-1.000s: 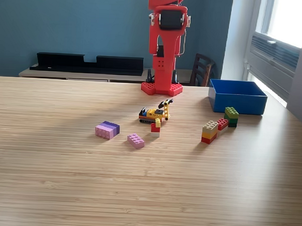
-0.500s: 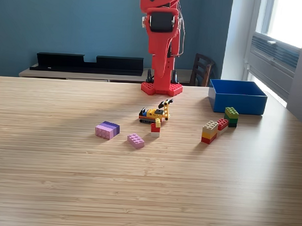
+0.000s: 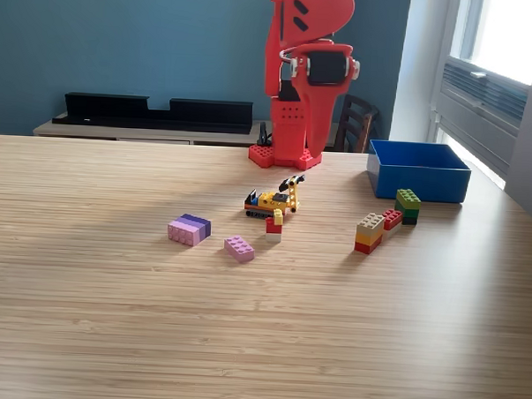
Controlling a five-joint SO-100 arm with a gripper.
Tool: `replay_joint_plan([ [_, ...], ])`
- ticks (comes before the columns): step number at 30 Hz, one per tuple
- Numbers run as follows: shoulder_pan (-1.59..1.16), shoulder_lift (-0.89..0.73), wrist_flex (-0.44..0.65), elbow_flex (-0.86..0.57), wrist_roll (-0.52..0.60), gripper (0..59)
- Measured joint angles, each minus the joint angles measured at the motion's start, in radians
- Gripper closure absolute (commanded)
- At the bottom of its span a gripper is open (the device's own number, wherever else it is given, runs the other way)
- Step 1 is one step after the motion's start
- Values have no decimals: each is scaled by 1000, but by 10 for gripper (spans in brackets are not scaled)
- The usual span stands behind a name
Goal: Grasp a lego block and put it in the bin.
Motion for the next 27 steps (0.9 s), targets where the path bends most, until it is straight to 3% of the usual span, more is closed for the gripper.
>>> replay_joint_plan([
  [7, -52, 0, -75, 15, -101, 568],
  [12, -87, -5, -81, 31, -181, 409],
  [17, -110, -130, -81, 31, -241, 257],
  [21, -107, -219, -81, 31, -275, 208],
  [27, -109, -311, -81, 20, -308, 193],
])
